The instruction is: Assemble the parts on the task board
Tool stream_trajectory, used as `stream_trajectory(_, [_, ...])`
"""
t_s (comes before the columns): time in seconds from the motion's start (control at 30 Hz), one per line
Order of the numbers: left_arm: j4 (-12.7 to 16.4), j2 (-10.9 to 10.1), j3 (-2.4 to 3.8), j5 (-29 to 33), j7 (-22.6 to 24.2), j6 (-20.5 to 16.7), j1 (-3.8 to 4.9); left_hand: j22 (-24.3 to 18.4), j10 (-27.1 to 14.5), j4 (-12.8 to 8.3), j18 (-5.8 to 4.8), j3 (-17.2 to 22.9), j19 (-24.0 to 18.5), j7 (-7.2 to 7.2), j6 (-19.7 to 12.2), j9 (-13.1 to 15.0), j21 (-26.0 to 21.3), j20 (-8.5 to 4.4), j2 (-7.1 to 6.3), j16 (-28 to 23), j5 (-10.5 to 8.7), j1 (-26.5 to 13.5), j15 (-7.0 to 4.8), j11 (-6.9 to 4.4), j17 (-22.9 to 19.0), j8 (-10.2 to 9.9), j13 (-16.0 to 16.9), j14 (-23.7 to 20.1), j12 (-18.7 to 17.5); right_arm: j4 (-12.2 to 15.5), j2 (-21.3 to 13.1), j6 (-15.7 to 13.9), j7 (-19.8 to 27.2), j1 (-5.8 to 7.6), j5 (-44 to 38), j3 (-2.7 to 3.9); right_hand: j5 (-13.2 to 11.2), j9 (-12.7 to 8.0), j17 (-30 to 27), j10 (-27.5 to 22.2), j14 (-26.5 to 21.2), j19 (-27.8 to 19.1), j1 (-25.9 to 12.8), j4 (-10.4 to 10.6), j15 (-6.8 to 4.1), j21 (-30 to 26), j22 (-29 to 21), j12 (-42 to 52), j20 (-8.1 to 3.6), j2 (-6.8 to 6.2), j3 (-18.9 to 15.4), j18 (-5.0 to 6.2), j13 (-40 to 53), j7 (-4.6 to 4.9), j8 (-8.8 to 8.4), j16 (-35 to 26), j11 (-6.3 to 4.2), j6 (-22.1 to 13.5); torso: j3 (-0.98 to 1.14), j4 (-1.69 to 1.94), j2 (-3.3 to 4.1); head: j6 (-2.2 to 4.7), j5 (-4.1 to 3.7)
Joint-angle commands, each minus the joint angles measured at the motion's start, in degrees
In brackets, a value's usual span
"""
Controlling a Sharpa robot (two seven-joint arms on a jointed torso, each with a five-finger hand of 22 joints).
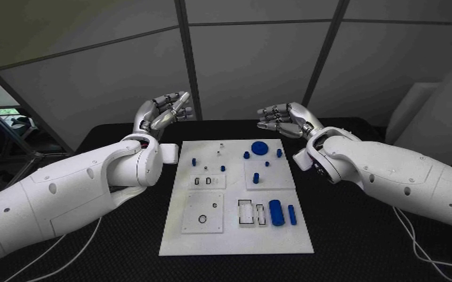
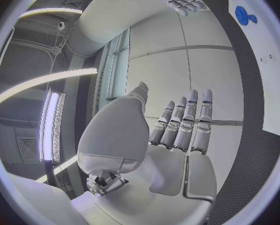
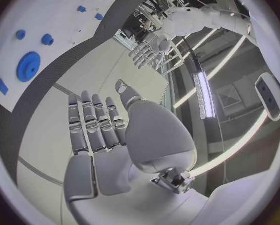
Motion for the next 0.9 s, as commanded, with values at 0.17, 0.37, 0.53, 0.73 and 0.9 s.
stream_trajectory(0.17, [2.9, -2.8, 0.10, -2.4, -0.7, 3.3, 0.14, 1.1, 7.1, -3.0, 2.54, 0.9, 7.0, 3.00, 9.9, 0.0, 3.5, -1.81, 1.16, 0.5, 0.07, 1.2, -2.12, -1.90, 1.2, 1.1, -0.2, 7.6, 0.1, -0.7, 0.3, 1.4, -3.6, 3.11, -21.5, 0.23, 0.7, -0.1, 0.8, 13.6, 16.8, 11.8, 0.9, -1.6, -3.97, 5.1, 0.9, -2.0, -3.50, -2.22, 5.2, 1.71, 0.1, 0.10, -0.47, 1.1, -2.88, 12.0, -0.07, 0.59, 2.52, 0.15, -0.20])
stream_trajectory(0.37, [6.9, -5.5, 0.12, -2.6, -1.4, 3.9, 0.13, 2.3, 11.7, -4.7, 2.49, 0.7, 11.7, 2.35, 13.3, -0.5, 6.5, -3.57, 1.46, 0.7, 0.03, 0.5, -3.78, -3.10, 3.6, 0.5, -0.1, 13.6, -0.5, -0.7, 0.9, 5.1, -9.3, 4.99, -33.1, 0.26, 0.5, 0.0, 2.2, 17.3, 24.3, 17.0, 0.3, -2.0, -6.31, 9.3, 2.6, -3.4, -6.01, -4.77, 8.2, 1.69, 0.3, -0.85, -1.25, 2.4, -4.18, 14.3, -0.51, 1.08, 4.59, 0.54, -0.78])
stream_trajectory(0.53, [9.5, -6.8, 0.13, -2.6, -1.9, 4.6, 0.12, 2.8, 12.6, -5.3, 2.45, 0.6, 12.6, 2.23, 13.9, -0.7, 7.5, -3.98, 1.54, 0.4, 0.03, 0.2, -4.08, -3.30, 4.7, 0.0, -0.1, 14.8, -1.1, -0.1, 1.5, 8.1, -14.3, 5.50, -42.2, 0.27, 0.4, 0.0, 4.9, 17.6, 31.8, 22.4, 0.0, -2.1, -8.10, 15.6, 5.9, -3.6, -8.81, -6.55, 8.2, 1.57, 0.3, -1.45, -1.90, 5.8, -5.01, 15.1, -0.79, 1.66, 5.97, 0.49, -1.52])
stream_trajectory(0.73, [11.4, -7.5, 0.13, -2.6, -2.2, 5.0, 0.09, 2.9, 12.7, -5.3, 2.44, 0.5, 12.7, 2.24, 14.0, -0.7, 7.6, -4.00, 1.49, 0.2, 0.02, 0.1, -4.08, -3.31, 4.8, -0.1, -0.1, 14.8, -1.2, 1.7, 1.9, 10.6, -19.2, 5.66, -50.7, 0.28, 0.5, 0.0, 10.8, 18.9, 36.0, 25.0, -1.2, -0.9, -9.26, 22.8, 10.2, -3.3, -10.53, -8.13, 8.2, 1.44, 0.6, -2.15, -2.73, 13.8, -6.13, 15.7, -0.99, 2.14, 7.27, 0.67, -2.15])
stream_trajectory(0.9, [12.0, -7.7, 0.13, -2.6, -2.2, 5.1, 0.08, 2.9, 12.7, -5.4, 2.42, 0.4, 12.8, 2.25, 14.0, -0.7, 7.7, -4.01, 1.45, 0.1, 0.01, 0.1, -4.07, -3.30, 4.8, -0.2, -0.1, 14.8, -1.3, 2.5, 2.1, 12.8, -22.0, 5.70, -55.0, 0.28, 0.5, 0.0, 18.4, 18.2, 35.5, 25.0, -2.0, 0.7, -9.37, 28.8, 14.1, -3.4, -10.78, -9.67, 8.8, 1.46, 0.8, -2.43, -3.09, 25.4, -6.24, 15.5, -1.23, 2.53, 8.10, 0.84, -2.58])
